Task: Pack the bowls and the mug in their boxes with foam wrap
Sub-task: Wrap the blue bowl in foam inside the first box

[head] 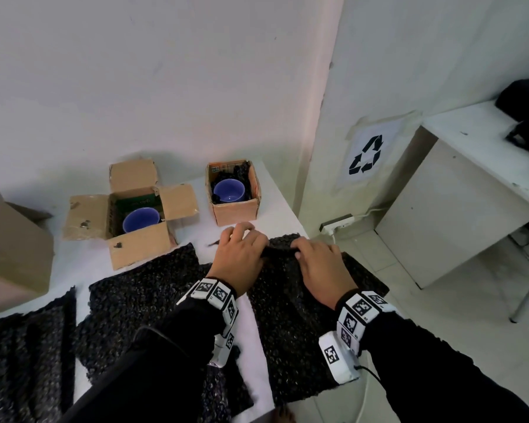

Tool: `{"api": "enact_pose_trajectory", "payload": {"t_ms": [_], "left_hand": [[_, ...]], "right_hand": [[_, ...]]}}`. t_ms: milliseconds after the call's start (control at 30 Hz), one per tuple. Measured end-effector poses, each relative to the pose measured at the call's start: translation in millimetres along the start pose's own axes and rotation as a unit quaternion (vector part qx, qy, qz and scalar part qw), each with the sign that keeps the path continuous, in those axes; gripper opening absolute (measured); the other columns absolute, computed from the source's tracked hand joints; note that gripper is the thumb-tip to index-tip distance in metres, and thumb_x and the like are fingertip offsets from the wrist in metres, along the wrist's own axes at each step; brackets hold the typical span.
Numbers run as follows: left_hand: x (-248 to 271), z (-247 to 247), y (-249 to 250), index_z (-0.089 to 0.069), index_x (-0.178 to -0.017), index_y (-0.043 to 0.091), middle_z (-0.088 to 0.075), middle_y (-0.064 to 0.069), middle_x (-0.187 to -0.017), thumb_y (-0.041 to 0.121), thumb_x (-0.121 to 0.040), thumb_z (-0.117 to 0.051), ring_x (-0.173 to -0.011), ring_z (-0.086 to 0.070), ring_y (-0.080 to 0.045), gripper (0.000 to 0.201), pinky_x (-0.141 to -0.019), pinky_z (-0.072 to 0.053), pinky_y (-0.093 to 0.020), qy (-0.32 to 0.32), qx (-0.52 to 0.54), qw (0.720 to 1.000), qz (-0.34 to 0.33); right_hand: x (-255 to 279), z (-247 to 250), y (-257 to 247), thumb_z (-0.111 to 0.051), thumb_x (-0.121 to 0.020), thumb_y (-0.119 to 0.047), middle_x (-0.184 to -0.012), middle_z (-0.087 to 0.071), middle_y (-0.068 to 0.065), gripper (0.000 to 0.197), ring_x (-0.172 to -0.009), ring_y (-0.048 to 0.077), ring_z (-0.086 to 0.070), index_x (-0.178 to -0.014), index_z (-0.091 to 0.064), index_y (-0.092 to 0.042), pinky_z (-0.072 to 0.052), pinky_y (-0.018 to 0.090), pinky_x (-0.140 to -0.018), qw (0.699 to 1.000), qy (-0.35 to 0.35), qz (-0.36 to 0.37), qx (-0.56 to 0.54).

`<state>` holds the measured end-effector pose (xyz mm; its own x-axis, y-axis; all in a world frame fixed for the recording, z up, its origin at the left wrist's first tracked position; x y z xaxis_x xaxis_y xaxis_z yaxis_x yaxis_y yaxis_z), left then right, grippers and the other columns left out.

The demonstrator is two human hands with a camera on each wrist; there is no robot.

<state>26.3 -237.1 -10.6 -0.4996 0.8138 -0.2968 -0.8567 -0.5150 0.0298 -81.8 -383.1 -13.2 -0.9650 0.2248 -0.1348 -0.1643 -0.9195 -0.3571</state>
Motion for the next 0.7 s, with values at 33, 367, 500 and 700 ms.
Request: {"api": "enact_pose_trajectory", "payload": {"t_ms": [33,367,500,700], "left_hand": [[-3,2,0,-0.058,-0.089,0.018,-0.066,0.001,-0.092,0.023,-0.072,-0.064,-0.101,-0.056,-0.026,0.019,-0.087,-0.032,-0.037,-0.007,0.006,1.0,-0.004],[-5,31,-26,-0.049,-0.113,0.018,-0.062,-0.005,-0.09,0.045,-0.084,-0.055,-0.081,-0.057,-0.026,0.04,-0.068,-0.045,-0.036,-0.113,0.074,0.991,0.019],[-8,27,-48,-0.057,-0.104,0.02,-0.061,-0.002,-0.098,0.031,-0.089,-0.053,-0.091,-0.059,-0.025,0.019,-0.068,-0.048,-0.036,-0.145,-0.001,0.989,0.017],[-11,22,-77,-0.043,-0.106,0.014,-0.062,-0.011,-0.088,0.008,-0.087,-0.051,-0.08,-0.057,-0.031,0.021,-0.072,-0.045,-0.04,-0.132,0.092,0.982,0.094]], "right_hand": [[-3,4,-1,-0.035,-0.101,-0.025,-0.102,-0.063,-0.004,0.021,-0.096,0.023,-0.055,-0.114,-0.051,-0.023,-0.033,0.039,-0.086,1.0,0.011,-0.006,-0.008],[-53,13,-5,-0.058,-0.087,-0.033,-0.1,-0.057,0.0,0.026,-0.098,0.027,-0.057,-0.107,-0.049,-0.019,-0.036,0.036,-0.079,0.991,-0.134,0.021,0.021],[-71,11,-13,-0.051,-0.092,-0.018,-0.079,-0.061,-0.004,0.026,-0.088,0.031,-0.059,-0.114,-0.038,-0.022,-0.034,0.037,-0.087,0.983,-0.179,0.033,-0.002],[-109,3,-24,-0.044,-0.094,-0.023,-0.096,-0.066,0.003,0.023,-0.097,0.029,-0.059,-0.117,-0.04,-0.023,-0.03,0.04,-0.092,0.98,-0.194,0.046,0.023]]}}
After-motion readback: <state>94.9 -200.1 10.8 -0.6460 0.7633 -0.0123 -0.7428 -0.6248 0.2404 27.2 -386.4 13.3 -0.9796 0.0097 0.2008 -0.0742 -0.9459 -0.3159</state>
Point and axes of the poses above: each hand's wrist, its own x-axis away from the middle knuckle, its own z-axis out of the back of the hand, y = z × x, the point moved 3 cm from there along -x, towards the middle knuckle
